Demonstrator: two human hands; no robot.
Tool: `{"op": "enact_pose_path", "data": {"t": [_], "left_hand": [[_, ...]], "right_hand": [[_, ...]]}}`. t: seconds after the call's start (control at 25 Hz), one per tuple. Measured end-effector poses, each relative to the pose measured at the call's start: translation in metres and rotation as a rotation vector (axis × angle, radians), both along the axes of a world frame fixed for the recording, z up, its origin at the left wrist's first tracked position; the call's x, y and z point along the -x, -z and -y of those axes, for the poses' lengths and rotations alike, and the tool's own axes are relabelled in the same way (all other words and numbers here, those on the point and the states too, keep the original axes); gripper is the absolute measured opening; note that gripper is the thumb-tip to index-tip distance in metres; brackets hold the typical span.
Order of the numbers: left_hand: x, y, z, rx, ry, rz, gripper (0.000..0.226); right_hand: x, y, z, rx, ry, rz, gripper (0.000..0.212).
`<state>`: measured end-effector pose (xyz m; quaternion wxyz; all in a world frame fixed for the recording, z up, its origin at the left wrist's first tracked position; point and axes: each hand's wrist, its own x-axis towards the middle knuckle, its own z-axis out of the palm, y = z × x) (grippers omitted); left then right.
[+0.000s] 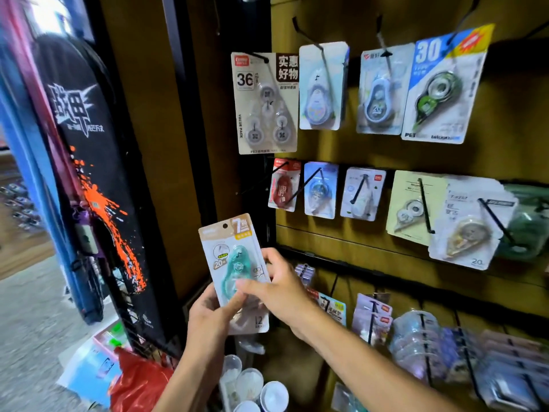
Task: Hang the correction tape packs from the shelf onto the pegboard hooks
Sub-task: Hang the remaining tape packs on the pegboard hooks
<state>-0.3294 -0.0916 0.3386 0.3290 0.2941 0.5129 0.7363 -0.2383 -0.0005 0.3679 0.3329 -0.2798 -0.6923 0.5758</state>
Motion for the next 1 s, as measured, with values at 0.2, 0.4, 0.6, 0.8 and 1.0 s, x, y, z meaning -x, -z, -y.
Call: {"op": "enact_pose_path", "data": {"t": [0.2, 0.4, 0.6, 0.8, 1.0], "left_hand": [[0.004, -0.006, 0.007, 0.031, -0.087, 0.038, 0.043], [0.012, 0.003, 0.010, 0.066, -0.143, 0.079, 0.037], [0.017, 0.005, 0.009, 0.082, -0.167, 0.086, 0.036], [0.019, 0.006, 0.008, 0.079, -0.161, 0.085, 0.038], [0.016, 0.009, 0.009, 0.077, -0.149, 0.099, 0.036]], "right_hand": [[-0.008, -0.032, -0.001, -0.033, 0.089, -0.105, 0.028], [0.004, -0.054, -0.015, -0.059, 0.144, -0.094, 0.030], [0.016, -0.058, -0.018, -0.110, 0.155, -0.045, 0.027], [0.017, -0.053, -0.015, -0.129, 0.171, -0.062, 0.023], [0.019, -0.048, -0.016, -0.206, 0.278, -0.130, 0.022]]}}
